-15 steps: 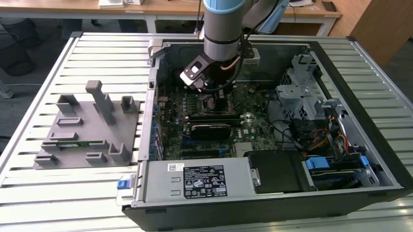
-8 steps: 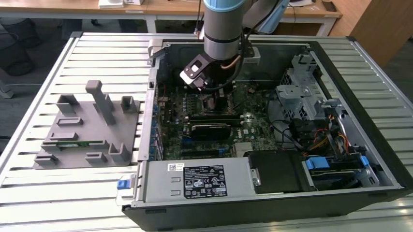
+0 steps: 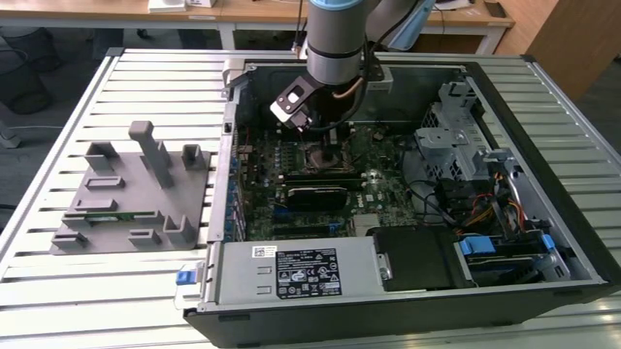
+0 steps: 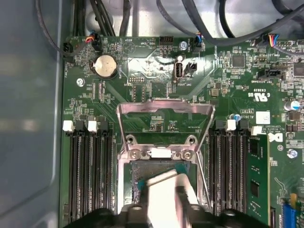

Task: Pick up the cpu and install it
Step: 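Place the cpu into insertion slot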

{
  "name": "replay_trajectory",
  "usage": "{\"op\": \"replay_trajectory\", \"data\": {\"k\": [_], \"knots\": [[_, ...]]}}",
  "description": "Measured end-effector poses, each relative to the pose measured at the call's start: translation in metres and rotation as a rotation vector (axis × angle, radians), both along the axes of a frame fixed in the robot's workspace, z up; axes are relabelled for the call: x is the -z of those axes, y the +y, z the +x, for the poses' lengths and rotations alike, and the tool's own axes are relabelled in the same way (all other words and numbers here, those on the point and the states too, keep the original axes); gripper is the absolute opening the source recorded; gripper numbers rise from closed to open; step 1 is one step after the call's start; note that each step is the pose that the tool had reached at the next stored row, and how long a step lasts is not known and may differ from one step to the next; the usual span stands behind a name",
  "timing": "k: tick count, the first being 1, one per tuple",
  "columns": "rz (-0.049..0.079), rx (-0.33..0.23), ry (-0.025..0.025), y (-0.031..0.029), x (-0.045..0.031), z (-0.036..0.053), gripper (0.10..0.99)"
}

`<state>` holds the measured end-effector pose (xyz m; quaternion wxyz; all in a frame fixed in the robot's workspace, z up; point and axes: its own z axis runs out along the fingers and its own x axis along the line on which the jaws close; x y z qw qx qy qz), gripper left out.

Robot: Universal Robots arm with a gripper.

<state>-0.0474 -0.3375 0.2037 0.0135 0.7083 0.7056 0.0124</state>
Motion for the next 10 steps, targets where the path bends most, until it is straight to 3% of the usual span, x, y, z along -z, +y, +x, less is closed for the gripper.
{"op": "replay_trajectory", "data": {"k": [3,10], "knots": [[0.000,0.000,-0.0002,0.0001,-0.0005,0.0000,0.235],[0.000,0.000,0.0000,0.0000,-0.0011,0.0000,0.235]]}}
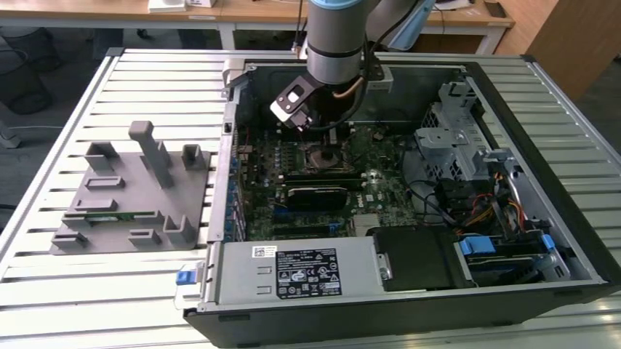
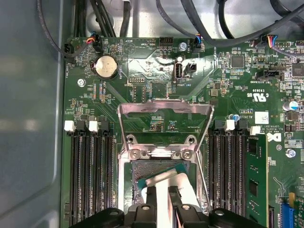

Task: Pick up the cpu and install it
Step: 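Place the cpu into insertion slot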

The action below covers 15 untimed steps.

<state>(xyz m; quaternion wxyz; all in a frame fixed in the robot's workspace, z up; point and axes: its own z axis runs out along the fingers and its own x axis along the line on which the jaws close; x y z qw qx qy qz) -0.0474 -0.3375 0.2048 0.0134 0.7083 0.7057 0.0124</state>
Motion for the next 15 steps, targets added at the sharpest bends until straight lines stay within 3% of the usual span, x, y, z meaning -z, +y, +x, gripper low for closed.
{"op": "replay_trajectory", "data": {"k": [10,15], "knots": [[0.000,0.000,0.0001,0.0000,-0.0015,0.0000,0.235],[-0.001,-0.032,0.0001,-0.0001,-0.0017,-0.0004,0.369]]}}
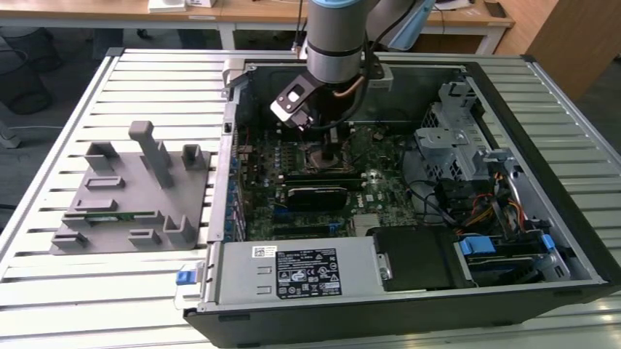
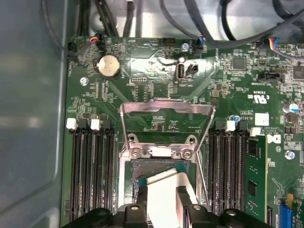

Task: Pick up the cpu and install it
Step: 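Place the cpu into insertion slot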

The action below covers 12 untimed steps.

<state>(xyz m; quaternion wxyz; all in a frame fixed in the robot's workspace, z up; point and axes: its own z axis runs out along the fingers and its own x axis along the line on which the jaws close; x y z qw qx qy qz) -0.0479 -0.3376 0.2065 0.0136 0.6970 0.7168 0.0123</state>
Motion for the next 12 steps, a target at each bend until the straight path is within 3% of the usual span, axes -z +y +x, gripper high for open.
{"op": "replay_trajectory", "data": {"k": [3,4,7,10,12], "knots": [[0.000,-0.043,-0.0001,0.0000,0.0001,-0.0003,0.384],[0.000,-0.058,0.0000,0.0000,0.0001,-0.0004,0.443],[0.000,-0.104,-0.0001,0.0000,0.0003,-0.0006,0.455],[-0.001,-0.136,-0.0001,0.0000,0.0004,-0.0012,0.576],[-0.002,-0.147,0.0000,-0.0002,0.0005,-0.0023,0.576]]}}
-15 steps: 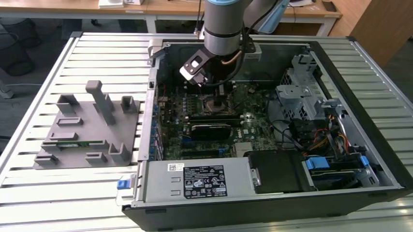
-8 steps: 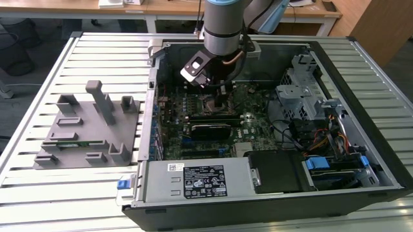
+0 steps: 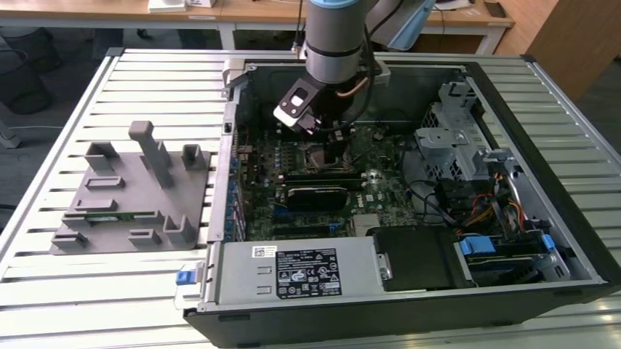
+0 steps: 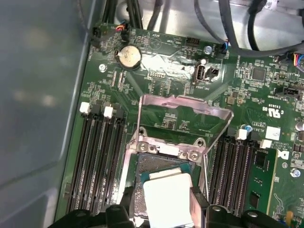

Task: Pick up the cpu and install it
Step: 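Place the cpu into insertion slot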

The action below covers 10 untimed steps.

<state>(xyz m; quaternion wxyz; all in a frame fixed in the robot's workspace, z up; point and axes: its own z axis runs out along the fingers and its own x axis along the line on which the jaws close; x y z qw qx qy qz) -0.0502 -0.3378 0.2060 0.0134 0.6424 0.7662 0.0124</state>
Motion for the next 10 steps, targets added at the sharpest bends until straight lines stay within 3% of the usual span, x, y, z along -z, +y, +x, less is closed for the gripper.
{"op": "replay_trajectory", "data": {"k": [6,10], "knots": [[-0.007,-0.021,0.0001,-0.0004,0.0039,-0.0016,0.576],[-0.008,-0.070,-0.0001,-0.0004,0.0069,-0.0016,0.576]]}}
